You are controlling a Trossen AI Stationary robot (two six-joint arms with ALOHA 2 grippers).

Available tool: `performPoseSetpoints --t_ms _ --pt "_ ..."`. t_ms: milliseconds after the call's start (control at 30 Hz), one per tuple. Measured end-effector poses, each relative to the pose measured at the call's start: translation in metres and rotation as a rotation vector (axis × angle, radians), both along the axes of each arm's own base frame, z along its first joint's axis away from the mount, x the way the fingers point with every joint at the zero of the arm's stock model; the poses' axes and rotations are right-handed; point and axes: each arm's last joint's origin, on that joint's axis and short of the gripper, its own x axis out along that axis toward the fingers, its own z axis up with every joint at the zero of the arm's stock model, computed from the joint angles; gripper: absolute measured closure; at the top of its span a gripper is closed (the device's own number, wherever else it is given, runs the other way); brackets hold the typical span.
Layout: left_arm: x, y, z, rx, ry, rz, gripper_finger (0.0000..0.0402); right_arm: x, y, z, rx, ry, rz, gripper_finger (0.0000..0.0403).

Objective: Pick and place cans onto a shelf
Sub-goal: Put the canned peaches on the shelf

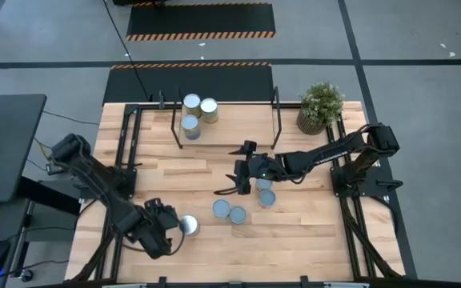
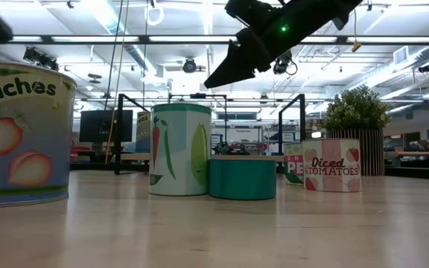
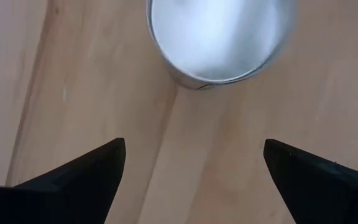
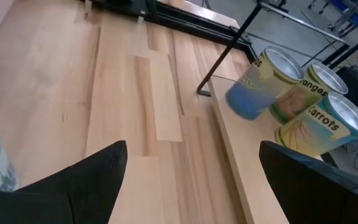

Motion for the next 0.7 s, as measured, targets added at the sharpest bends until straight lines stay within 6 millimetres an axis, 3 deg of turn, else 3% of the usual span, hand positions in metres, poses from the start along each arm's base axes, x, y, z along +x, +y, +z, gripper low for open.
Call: performPoseSetpoints --t_ms 300,700 --pt "0.015 -0.008 -0.032 0.096 0.032 0.023 0.0015 0.001 0.000 0.001 -0.002 -0.012 0.002 0.0029" --pt "0.036 -0.002 -0.033 0.059 -0.075 0.086 0.0015 0.001 0.000 0.001 -0.002 -0.012 0.003 0.0029"
